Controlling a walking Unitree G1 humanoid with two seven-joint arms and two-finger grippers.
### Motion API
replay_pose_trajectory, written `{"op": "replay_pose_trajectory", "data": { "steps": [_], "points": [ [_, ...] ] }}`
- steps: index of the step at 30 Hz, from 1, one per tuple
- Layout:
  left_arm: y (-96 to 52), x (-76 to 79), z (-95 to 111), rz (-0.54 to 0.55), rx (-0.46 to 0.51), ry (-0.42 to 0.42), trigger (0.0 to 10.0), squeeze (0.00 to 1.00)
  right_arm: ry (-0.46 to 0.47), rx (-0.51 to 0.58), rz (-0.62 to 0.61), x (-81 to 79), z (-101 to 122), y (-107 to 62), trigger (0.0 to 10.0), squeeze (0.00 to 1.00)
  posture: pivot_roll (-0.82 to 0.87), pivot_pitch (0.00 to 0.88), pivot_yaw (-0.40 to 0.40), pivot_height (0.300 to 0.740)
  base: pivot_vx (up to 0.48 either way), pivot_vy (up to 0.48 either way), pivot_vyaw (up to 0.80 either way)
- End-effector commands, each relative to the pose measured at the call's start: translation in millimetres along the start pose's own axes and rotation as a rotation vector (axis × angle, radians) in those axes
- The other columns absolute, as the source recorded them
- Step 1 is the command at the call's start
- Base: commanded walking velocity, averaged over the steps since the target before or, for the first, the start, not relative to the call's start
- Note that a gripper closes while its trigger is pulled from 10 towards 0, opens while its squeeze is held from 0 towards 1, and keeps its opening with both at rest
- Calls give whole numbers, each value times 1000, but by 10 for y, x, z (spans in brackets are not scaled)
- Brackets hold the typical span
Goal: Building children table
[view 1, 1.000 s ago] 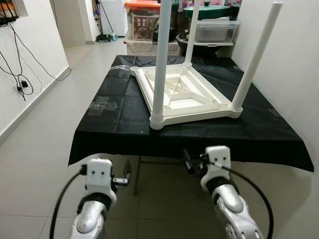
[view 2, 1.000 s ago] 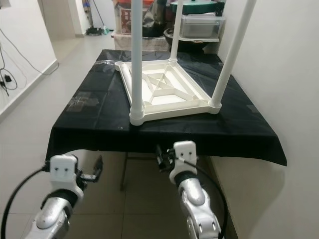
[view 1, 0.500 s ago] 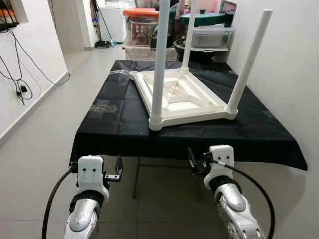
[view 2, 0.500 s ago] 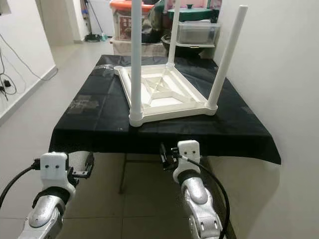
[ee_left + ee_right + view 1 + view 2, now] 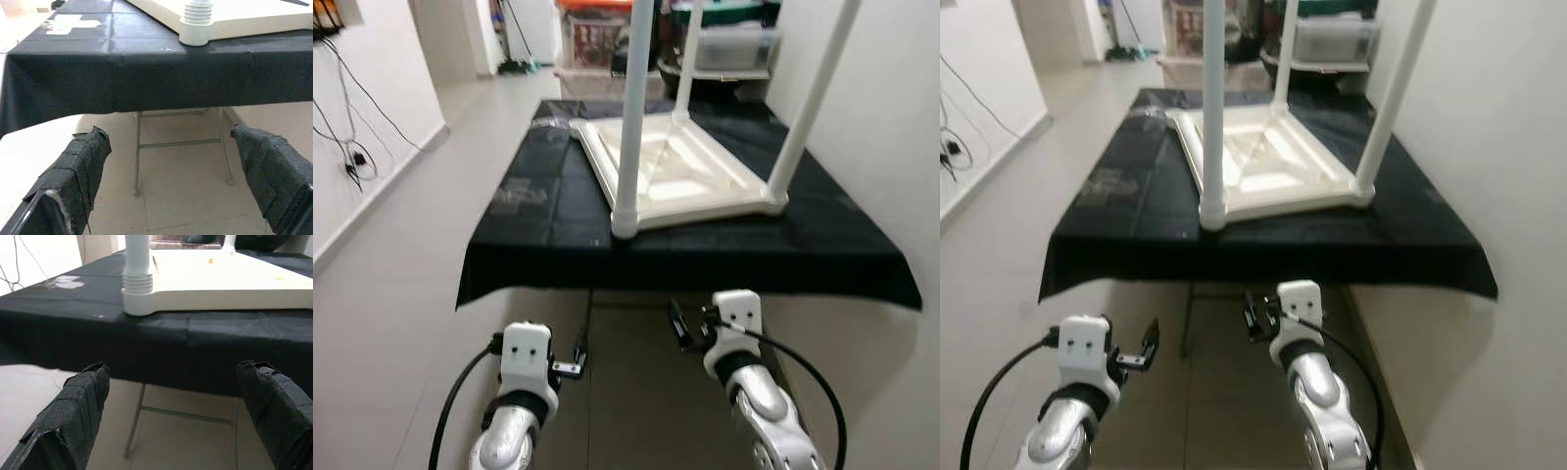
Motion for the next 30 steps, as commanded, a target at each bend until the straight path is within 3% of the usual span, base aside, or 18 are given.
{"op": "replay_pose_trajectory", "data": {
  "steps": [1,9,18,30],
  "points": [
    [-6,-12,-42,1,-16,11,10000,0,-6,-16,3,-24,-36,-14,10000,0,57,0,-54,740,-266,0,0],
    [-7,-6,-39,-1,-14,13,10000,0,-8,-17,1,-23,-38,-15,10000,0,58,0,-51,740,-249,0,0],
    [14,-43,39,19,9,27,10000,0,-12,-13,-10,-7,-27,-19,10000,0,59,0,-55,740,0,0,0],
    [66,-144,104,52,25,32,10000,0,-18,22,-80,142,80,27,10000,0,63,0,-58,740,0,0,-133]
  ]
}}
Point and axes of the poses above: a point about 5 cm out from each wrist's last joint towards the gripper, its own y axis pointing out of the wrist towards the gripper, its own z axis along the axis of the wrist's last joint, x = y × z, the point moved 5 cm from there along y, pointing out of the wrist towards the gripper, and after that the axes turned 10 degrees about y, right-handed, at the moved point
